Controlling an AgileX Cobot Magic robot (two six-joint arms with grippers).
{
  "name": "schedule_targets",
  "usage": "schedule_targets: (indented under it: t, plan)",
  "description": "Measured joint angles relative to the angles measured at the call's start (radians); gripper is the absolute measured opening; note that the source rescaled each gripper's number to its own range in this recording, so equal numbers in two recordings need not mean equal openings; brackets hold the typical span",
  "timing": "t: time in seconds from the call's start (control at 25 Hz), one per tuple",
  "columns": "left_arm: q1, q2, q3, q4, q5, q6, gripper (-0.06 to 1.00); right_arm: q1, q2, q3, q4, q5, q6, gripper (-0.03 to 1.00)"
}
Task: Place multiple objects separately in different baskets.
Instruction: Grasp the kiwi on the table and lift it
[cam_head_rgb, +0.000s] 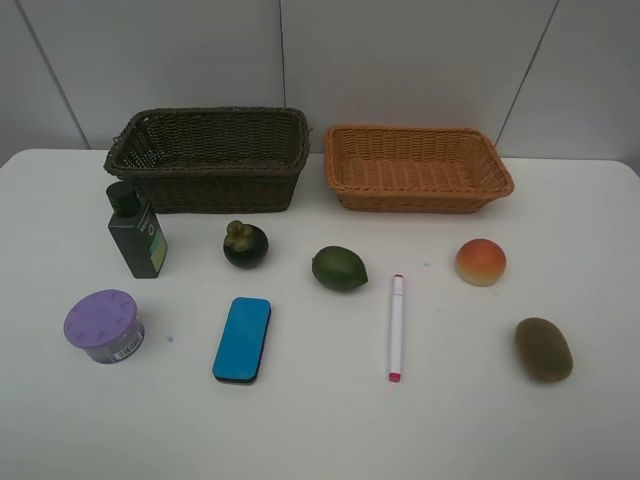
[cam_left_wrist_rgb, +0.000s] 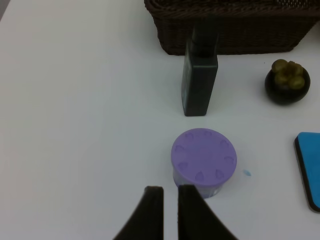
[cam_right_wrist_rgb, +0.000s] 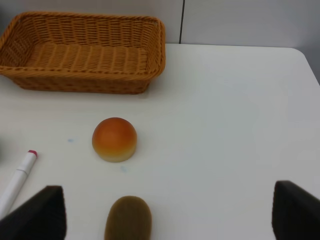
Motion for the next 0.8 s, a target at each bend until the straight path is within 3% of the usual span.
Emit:
schedule_targets:
  t: [0.8]
  plan:
    - [0.0,0.0,0.0,0.0,0.0,0.0,0.0,0.0,0.0,0.0,0.0,0.0,0.0,0.99]
